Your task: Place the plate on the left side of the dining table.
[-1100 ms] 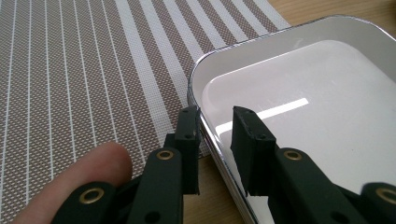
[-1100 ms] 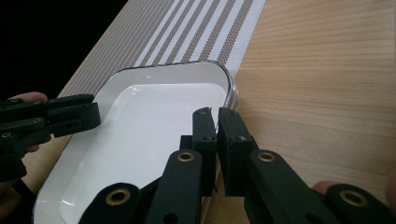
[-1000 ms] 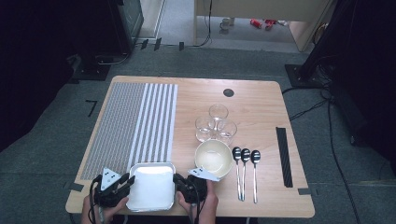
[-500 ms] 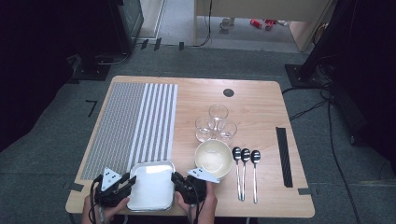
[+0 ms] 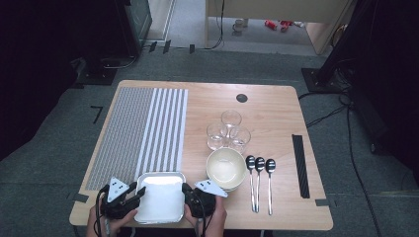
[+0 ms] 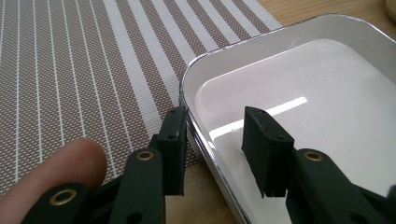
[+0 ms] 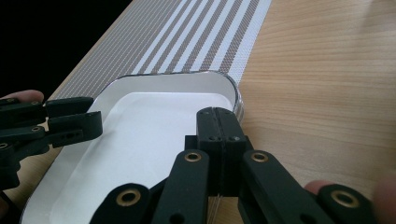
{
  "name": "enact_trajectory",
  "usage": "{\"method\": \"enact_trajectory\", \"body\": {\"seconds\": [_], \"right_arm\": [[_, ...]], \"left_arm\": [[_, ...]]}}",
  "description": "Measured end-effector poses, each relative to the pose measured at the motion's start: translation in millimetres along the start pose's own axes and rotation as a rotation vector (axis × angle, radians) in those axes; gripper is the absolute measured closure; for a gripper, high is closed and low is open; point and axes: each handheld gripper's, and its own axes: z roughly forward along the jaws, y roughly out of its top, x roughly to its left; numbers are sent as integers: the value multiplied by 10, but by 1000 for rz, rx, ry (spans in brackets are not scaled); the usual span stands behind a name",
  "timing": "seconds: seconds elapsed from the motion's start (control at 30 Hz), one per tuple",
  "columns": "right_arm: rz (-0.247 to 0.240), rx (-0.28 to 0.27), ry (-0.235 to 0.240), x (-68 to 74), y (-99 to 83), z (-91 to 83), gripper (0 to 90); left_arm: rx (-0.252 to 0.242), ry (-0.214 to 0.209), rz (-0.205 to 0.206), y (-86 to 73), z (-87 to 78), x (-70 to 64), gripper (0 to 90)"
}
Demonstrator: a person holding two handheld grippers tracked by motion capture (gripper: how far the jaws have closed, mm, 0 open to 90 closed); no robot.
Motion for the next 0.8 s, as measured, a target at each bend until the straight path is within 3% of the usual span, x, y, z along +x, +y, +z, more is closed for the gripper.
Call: {"method": "enact_trajectory", "body": {"seconds": [0.13, 0.27, 0.4, 0.5, 0.8], "right_arm": [[6, -19, -12, -1, -19, -7, 892], [52, 0, 15, -32, -14, -26, 879], [80, -2, 4, -17, -23, -40, 868], [105, -5, -31, -7, -47, -52, 860], [185, -5, -19, -6, -50, -65, 863]], "left_arm": [[6, -4, -6, 2, -10, 3, 616], [25, 0, -7, 0, -32, -8, 628], [32, 2, -15, -31, -54, -33, 625], [35, 5, -15, -47, -72, -50, 623], [38, 13, -11, -42, -60, -60, 623]]}}
